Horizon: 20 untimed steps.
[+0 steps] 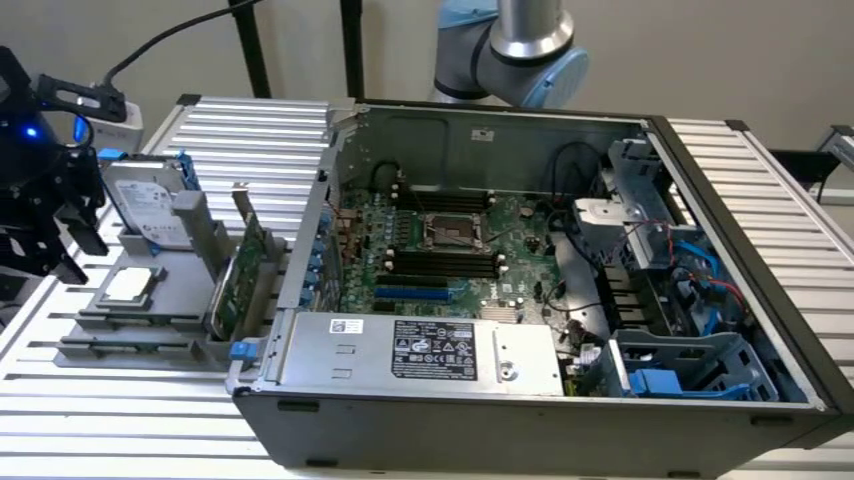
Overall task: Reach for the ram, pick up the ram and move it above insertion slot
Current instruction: 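Pick up the ram and move it above insertion slot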
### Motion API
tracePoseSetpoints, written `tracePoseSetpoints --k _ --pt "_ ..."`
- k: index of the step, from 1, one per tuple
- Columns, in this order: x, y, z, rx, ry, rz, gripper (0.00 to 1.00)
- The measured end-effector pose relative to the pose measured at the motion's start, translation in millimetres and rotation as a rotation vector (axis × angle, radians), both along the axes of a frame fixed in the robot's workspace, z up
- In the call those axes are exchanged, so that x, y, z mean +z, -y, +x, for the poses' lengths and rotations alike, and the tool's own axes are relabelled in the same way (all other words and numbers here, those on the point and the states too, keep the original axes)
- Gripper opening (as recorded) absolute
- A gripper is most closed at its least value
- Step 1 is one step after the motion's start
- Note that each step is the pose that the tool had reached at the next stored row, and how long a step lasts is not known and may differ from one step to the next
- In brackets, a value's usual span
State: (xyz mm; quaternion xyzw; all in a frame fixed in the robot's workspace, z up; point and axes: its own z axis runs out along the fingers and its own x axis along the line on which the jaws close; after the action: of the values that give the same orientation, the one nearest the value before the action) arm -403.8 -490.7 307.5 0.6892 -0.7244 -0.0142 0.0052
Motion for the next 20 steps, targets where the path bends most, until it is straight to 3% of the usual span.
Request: tracePoseSetpoints --k 20 --pt "-36.4 12.5 1.5 0.004 0.0 0.0 0.42"
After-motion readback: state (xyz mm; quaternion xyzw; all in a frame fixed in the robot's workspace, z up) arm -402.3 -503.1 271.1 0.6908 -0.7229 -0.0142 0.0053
